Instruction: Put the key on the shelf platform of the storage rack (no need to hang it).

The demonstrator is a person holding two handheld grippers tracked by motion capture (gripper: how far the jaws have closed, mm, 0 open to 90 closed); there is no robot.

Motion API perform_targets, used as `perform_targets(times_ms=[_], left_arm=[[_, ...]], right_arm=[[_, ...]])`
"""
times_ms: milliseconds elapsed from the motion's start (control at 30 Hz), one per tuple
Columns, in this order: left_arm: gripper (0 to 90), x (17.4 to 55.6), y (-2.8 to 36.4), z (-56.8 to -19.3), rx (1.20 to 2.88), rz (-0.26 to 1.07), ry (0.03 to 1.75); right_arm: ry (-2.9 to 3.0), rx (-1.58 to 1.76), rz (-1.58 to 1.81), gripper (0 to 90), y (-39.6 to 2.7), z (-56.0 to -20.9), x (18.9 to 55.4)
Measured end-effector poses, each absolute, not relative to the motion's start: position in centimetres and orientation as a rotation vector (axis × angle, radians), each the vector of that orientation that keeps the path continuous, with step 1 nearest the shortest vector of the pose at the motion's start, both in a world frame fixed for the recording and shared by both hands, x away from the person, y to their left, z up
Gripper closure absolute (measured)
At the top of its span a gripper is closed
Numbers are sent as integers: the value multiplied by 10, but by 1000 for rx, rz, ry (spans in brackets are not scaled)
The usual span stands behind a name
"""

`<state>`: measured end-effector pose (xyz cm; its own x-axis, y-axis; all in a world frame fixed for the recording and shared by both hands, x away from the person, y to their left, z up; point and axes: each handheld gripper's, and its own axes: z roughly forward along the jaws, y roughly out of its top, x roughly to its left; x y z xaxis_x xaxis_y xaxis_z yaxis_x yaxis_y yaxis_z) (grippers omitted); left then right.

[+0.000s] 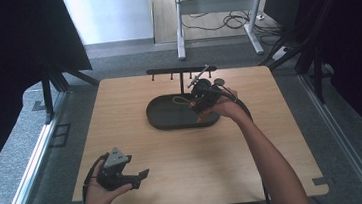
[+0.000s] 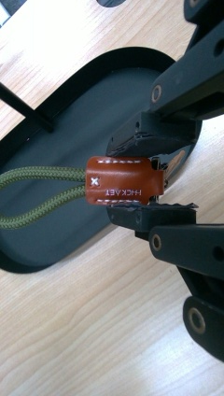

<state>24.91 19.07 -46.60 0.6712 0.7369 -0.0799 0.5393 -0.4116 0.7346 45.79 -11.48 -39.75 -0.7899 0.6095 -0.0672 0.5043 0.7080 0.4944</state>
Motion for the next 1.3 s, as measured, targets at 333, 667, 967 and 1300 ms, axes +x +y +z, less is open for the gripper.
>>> perform_targets(times_ms=[333,667,967,1300], left_arm=[[203,249,193,-466,2108,327,986],[203,250,195,-466,2101,327,993],[203,250,195,-466,2107,326,986],[203,250,193,-467,2112,322,984]], right_arm=[[2692,918,681,664,-112,-405,475],[2692,936,685,664,-105,-414,489],[2685,953,679,662,-103,-428,497],[2697,970,661,658,-104,-444,498]])
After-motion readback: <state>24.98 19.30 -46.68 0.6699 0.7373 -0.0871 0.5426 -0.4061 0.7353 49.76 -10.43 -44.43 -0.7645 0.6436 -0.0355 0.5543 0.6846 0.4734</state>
